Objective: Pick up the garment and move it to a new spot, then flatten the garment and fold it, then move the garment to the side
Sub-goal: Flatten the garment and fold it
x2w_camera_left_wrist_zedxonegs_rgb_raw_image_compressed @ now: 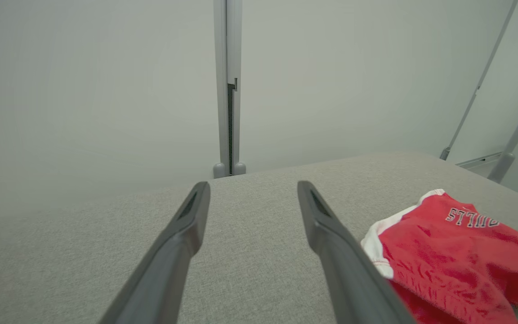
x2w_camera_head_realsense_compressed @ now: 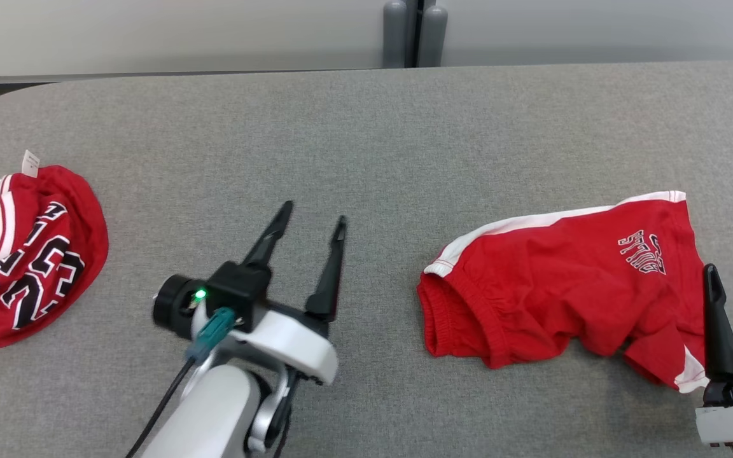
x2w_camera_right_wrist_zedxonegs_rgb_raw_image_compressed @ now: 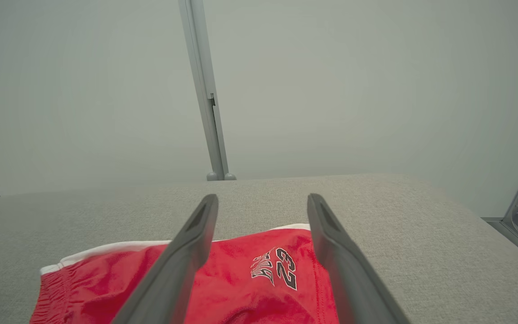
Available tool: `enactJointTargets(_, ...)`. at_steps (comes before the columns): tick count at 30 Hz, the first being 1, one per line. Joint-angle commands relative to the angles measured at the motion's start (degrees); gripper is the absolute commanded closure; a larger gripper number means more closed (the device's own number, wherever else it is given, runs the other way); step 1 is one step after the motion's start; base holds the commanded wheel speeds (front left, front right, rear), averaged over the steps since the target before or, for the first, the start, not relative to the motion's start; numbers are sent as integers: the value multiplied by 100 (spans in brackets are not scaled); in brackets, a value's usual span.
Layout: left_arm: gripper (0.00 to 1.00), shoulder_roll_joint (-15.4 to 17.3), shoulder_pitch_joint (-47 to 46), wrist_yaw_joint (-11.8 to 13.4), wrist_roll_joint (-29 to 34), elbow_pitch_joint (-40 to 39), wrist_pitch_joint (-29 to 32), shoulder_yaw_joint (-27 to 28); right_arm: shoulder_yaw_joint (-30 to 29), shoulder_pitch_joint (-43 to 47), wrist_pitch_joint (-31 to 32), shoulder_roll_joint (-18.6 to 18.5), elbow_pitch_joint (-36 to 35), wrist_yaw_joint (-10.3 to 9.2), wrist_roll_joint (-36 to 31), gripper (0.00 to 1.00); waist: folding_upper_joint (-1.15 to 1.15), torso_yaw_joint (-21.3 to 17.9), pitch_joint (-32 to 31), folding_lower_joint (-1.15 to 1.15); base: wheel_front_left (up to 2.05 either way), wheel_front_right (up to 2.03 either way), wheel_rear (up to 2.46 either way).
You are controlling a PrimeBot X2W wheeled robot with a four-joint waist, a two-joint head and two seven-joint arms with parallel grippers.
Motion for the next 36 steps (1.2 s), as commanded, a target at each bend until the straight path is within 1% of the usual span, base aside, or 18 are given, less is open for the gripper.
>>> enactJointTargets(1,0,-127,-311,-166,33,173,152,-214,27,-82,27,-49,-2,-10,23,0,0,-78,113,0,0,0,0)
enactJointTargets(6,0,-421,-916,-593,-107,810,626,-823,101,-203,1,-62,65,-10,69,0,0,-251,303,0,0,0,0)
enactJointTargets(9,0,-489,-1165,-749,-266,1263,930,-1085,128,-259,-31,-64,116,-10,122,0,0,-351,413,0,0,0,0)
enactJointTargets(12,0,-525,-1374,-855,-422,1673,1186,-1290,160,-327,-85,-78,195,-10,172,0,0,-428,503,0,0,0,0)
enactJointTargets(16,0,-541,-1566,-834,-612,1977,1357,-1555,178,-362,-124,-61,307,-10,224,0,0,-515,583,0,0,0,0)
enactJointTargets(17,13,-545,-1600,-815,-700,2031,1394,-1614,188,-381,-140,-61,327,-10,238,0,0,-537,592,0,0,0,0)
enactJointTargets(18,35,-545,-1637,-808,-754,2087,1435,-1687,200,-409,-153,-66,340,-10,248,0,0,-556,605,0,0,0,0)
enactJointTargets(19,35,-545,-1637,-808,-754,2087,1435,-1687,200,-409,-153,-66,340,-10,248,0,0,-556,605,0,0,0,0)
enactJointTargets(20,55,-546,-1669,-790,-798,2133,1466,-1744,199,-427,-155,-62,360,-9,258,0,0,-567,617,0,0,0,0)
enactJointTargets(21,65,-542,-1703,-776,-849,2166,1459,-1780,200,-437,-163,-58,380,-10,257,0,0,-577,626,0,0,0,0)
enactJointTargets(22,92,-540,-1760,-730,-856,2216,1426,-1825,201,-449,-178,-56,399,-10,254,0,0,-587,637,0,0,0,0)
enactJointTargets(23,100,-542,-1798,-703,-876,2250,1387,-1862,201,-458,-191,-53,412,-10,257,0,0,-595,648,0,0,0,0)
enactJointTargets(27,100,-544,-1922,-619,-972,2339,1237,-1977,166,-468,-204,-81,470,-10,297,0,0,-590,667,0,0,0,0)
enactJointTargets(30,100,-545,-2001,-551,-987,2405,1096,-2012,115,-600,-144,-180,550,-10,384,0,0,-577,660,0,0,0,0)
enactJointTargets(33,100,-541,-2009,-468,-981,2463,1001,-1990,15,-811,-11,-390,736,-10,479,0,0,-552,677,0,0,0,0)
enactJointTargets(36,100,-542,-2087,-450,-969,2470,919,-1979,-118,-1140,142,-725,1106,-9,589,0,0,-422,758,0,0,0,0)
